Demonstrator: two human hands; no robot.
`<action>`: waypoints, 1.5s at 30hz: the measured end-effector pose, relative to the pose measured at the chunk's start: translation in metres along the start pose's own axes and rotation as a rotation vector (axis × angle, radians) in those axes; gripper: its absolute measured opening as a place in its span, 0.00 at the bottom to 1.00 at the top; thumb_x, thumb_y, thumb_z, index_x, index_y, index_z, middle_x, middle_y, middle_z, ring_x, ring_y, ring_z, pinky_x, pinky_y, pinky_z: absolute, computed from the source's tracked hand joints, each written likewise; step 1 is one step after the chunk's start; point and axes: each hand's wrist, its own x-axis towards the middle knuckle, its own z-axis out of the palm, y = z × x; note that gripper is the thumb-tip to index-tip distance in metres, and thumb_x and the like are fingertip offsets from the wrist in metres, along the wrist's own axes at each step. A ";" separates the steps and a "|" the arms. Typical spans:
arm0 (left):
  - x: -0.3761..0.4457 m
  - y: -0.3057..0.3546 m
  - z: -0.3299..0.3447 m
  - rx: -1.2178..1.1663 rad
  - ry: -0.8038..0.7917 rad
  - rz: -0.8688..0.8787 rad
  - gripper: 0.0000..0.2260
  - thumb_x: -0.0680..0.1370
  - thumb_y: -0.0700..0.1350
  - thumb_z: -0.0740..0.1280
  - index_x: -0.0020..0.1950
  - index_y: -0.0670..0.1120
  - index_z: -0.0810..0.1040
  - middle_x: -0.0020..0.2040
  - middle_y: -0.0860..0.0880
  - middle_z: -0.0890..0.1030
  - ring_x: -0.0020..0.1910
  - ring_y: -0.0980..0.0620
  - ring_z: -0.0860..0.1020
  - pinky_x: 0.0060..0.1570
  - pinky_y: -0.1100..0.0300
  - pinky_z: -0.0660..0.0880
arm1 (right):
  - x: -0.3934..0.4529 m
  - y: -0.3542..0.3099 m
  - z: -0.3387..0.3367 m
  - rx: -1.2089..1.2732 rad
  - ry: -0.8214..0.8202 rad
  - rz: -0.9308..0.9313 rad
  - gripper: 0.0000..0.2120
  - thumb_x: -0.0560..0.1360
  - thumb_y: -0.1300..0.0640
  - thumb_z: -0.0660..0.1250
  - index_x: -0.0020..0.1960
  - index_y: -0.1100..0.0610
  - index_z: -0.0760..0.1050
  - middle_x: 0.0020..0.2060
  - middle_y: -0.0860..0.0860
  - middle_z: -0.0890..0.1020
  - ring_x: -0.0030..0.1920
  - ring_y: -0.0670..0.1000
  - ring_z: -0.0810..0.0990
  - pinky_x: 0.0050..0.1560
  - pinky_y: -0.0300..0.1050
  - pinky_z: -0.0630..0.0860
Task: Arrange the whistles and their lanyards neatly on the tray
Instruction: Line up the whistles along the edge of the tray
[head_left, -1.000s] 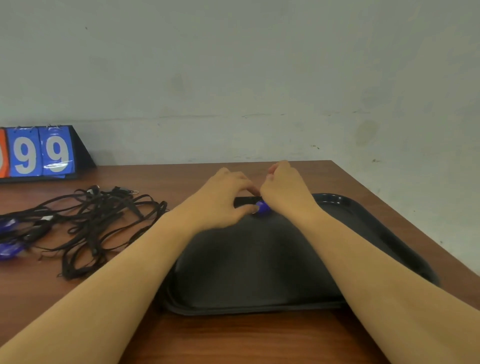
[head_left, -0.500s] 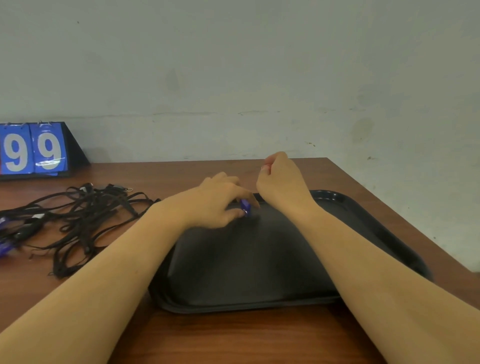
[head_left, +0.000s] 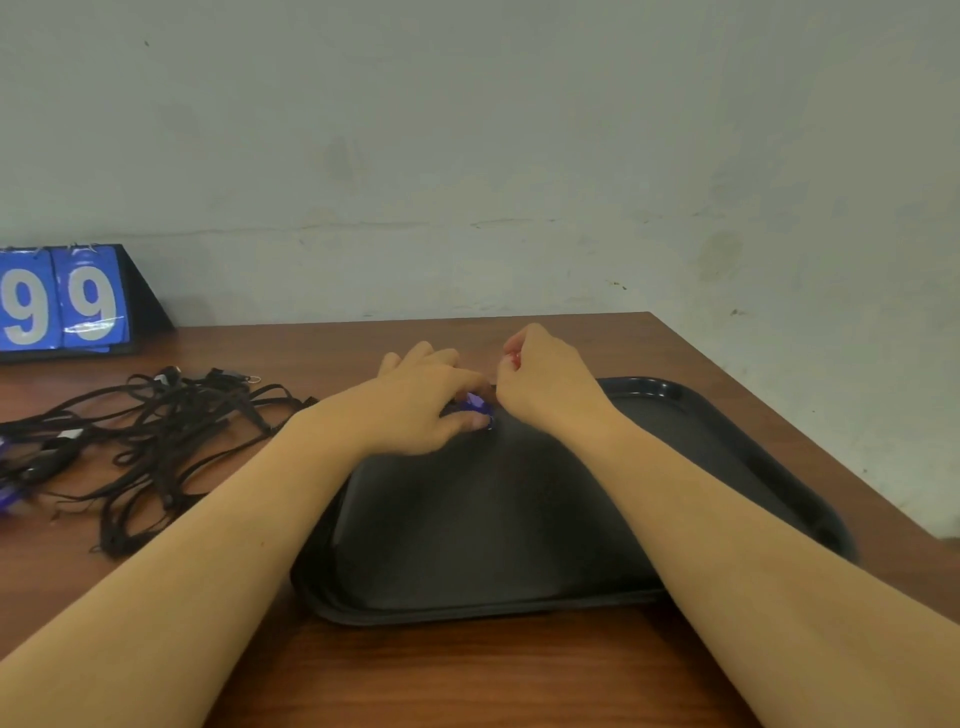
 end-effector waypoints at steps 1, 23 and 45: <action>0.000 0.002 0.001 -0.007 0.004 0.010 0.12 0.83 0.55 0.61 0.66 0.60 0.75 0.48 0.55 0.68 0.52 0.53 0.65 0.53 0.53 0.61 | 0.000 0.000 0.000 -0.001 -0.002 0.002 0.15 0.81 0.58 0.62 0.67 0.56 0.69 0.59 0.53 0.76 0.46 0.47 0.75 0.42 0.40 0.71; 0.005 -0.007 0.004 -0.031 0.067 -0.018 0.15 0.77 0.60 0.68 0.61 0.57 0.81 0.44 0.58 0.68 0.49 0.54 0.64 0.47 0.57 0.61 | -0.002 -0.003 0.002 -0.007 -0.025 0.007 0.14 0.80 0.58 0.63 0.65 0.56 0.70 0.56 0.53 0.76 0.49 0.50 0.77 0.47 0.43 0.75; -0.011 -0.041 -0.013 -0.238 0.562 -0.356 0.14 0.83 0.47 0.59 0.50 0.49 0.84 0.41 0.52 0.81 0.42 0.52 0.79 0.48 0.54 0.76 | -0.005 -0.009 -0.001 0.388 -0.101 0.014 0.09 0.82 0.56 0.65 0.62 0.54 0.72 0.51 0.51 0.83 0.50 0.50 0.85 0.56 0.48 0.80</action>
